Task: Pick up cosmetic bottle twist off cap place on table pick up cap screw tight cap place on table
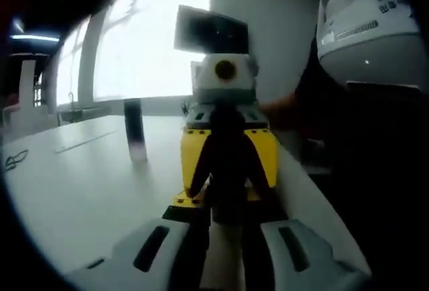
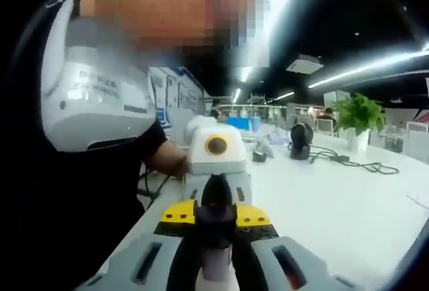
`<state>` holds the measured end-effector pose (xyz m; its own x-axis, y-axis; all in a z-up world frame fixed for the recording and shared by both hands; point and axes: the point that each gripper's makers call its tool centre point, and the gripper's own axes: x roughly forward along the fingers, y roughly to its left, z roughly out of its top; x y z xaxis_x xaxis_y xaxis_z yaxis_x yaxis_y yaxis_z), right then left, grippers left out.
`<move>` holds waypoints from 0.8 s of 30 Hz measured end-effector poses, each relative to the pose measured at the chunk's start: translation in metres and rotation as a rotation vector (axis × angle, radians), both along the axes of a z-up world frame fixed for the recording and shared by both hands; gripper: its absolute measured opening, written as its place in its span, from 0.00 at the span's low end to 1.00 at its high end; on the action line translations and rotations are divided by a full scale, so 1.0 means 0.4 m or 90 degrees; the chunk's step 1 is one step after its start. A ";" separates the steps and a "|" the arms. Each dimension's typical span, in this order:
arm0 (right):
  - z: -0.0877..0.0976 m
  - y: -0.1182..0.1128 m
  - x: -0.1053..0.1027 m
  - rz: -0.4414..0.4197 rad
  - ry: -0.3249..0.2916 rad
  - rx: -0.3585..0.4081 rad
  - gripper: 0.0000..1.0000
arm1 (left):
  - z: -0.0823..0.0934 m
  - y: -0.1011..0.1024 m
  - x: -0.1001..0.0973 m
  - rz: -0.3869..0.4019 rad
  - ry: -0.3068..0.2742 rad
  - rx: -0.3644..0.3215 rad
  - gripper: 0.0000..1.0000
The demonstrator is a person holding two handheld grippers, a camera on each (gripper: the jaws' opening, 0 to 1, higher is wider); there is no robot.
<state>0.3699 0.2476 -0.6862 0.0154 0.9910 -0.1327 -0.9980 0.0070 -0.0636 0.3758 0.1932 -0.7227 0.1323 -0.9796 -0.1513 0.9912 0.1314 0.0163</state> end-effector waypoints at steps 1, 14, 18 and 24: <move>-0.003 -0.001 -0.007 -0.005 -0.001 -0.003 0.11 | -0.002 -0.002 -0.003 0.001 -0.007 0.005 0.05; 0.049 -0.050 -0.011 -0.073 0.026 0.068 0.10 | 0.045 -0.019 -0.012 0.049 0.011 -0.016 0.02; 0.050 -0.057 -0.012 -0.094 0.005 0.058 0.10 | 0.053 -0.025 0.000 0.076 -0.005 -0.004 0.01; 0.064 -0.082 -0.009 -0.121 -0.014 0.068 0.10 | 0.064 -0.031 0.019 0.100 -0.017 0.013 0.01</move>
<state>0.3663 0.2148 -0.6605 0.2057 0.9783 -0.0250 -0.9763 0.2034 -0.0734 0.3833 0.1808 -0.6970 0.2878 -0.9433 -0.1652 0.9577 0.2841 0.0465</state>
